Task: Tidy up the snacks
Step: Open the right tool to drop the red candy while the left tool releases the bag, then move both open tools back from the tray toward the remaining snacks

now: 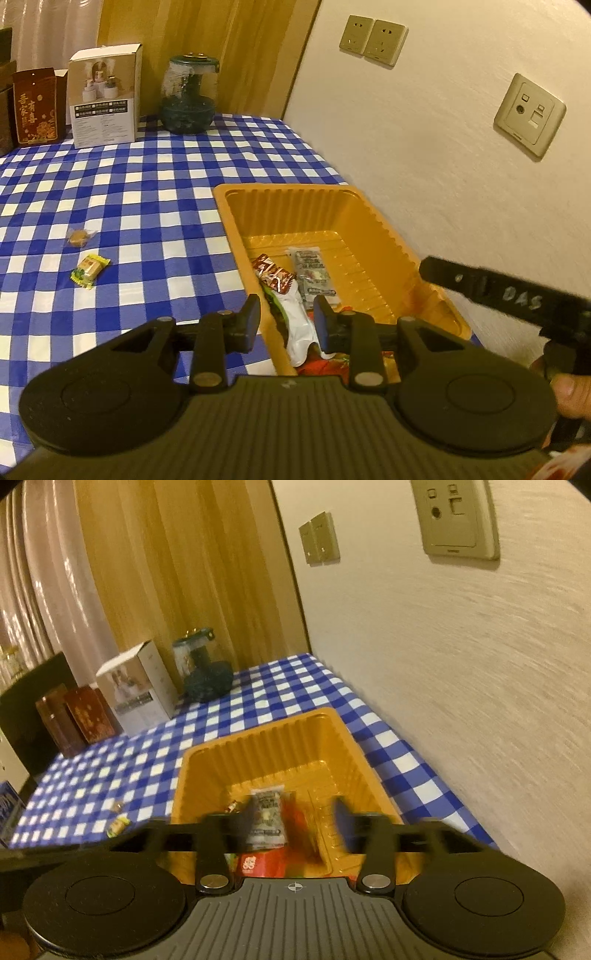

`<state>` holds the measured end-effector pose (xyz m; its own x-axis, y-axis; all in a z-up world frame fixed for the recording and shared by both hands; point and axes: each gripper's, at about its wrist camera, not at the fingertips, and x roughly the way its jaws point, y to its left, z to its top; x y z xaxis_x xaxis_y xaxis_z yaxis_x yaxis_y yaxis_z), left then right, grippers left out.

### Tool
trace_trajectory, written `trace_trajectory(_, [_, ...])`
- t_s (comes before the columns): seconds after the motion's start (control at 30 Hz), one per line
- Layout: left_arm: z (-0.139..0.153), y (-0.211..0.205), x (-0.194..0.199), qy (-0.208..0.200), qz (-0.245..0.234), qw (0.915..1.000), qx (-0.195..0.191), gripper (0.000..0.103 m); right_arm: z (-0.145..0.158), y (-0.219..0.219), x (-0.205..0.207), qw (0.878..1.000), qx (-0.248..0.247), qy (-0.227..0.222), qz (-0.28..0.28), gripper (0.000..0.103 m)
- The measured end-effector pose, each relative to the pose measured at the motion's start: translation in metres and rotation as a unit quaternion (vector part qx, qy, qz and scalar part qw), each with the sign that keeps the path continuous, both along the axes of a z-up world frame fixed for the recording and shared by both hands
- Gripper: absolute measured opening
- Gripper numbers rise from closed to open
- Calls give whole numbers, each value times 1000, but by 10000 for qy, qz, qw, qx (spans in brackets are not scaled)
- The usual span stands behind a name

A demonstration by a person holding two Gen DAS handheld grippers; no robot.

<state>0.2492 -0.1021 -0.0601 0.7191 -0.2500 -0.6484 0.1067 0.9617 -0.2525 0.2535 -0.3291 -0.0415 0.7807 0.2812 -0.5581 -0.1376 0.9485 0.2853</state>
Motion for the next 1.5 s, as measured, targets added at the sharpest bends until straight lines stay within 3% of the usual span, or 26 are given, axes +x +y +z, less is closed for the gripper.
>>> trace_trajectory(0.63, [15,30,-61,-9,269,9996,19,34,22,0,-55,9996,-55,96,-254,61])
trace_trajectory(0.77, [20,38,-79,-6,374,9993,54,45,30,8,-72,9997,-30,93,-227,61])
trace_trajectory(1.07, [27,67,-113,11,615,9979,181,55,39,38,-98,9999,36,96,-20,62])
trace_trajectory(1.27, [30,93,-132,-5,868,9959,259,71,37,62,-110,9997,101,175,167,62])
trace_trajectory(1.5, [30,116,-145,48,1078,9935,372,76,39,82,-120,9993,77,189,329,62])
